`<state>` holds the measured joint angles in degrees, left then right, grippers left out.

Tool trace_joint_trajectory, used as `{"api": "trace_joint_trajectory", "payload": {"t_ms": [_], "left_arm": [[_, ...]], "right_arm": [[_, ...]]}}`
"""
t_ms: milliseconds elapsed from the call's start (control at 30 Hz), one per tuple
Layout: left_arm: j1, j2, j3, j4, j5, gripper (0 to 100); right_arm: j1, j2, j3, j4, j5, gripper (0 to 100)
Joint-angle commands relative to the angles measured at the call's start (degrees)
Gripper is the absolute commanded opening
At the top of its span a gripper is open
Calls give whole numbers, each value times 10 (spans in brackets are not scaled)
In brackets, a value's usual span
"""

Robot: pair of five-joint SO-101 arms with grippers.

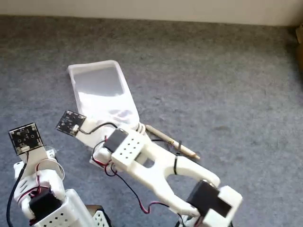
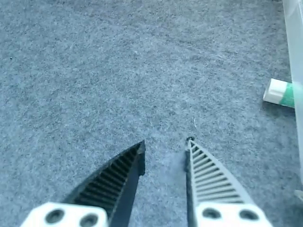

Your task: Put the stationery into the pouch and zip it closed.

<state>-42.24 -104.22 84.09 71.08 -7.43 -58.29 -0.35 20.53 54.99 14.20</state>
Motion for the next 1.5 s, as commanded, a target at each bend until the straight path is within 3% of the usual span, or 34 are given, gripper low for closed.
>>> {"api": "trace_joint_trajectory", "payload": {"t_ms": [0, 267, 1000, 1267, 1467], "left_arm": [[-9, -2, -3, -17, 4, 148], [-6, -2, -3, -17, 4, 148], [-6, -2, -2, -17, 4, 148], [-5, -2, 1, -17, 4, 148], [-5, -2, 2, -17, 4, 148]], "right_arm": [[-3, 22, -52, -7, -4, 188], [-7, 68, -56, -7, 39, 188], [-9, 102, -53, -54, 39, 187], [-8, 101, -52, -53, 40, 16], [27, 93, -66, -15, 40, 5]]}}
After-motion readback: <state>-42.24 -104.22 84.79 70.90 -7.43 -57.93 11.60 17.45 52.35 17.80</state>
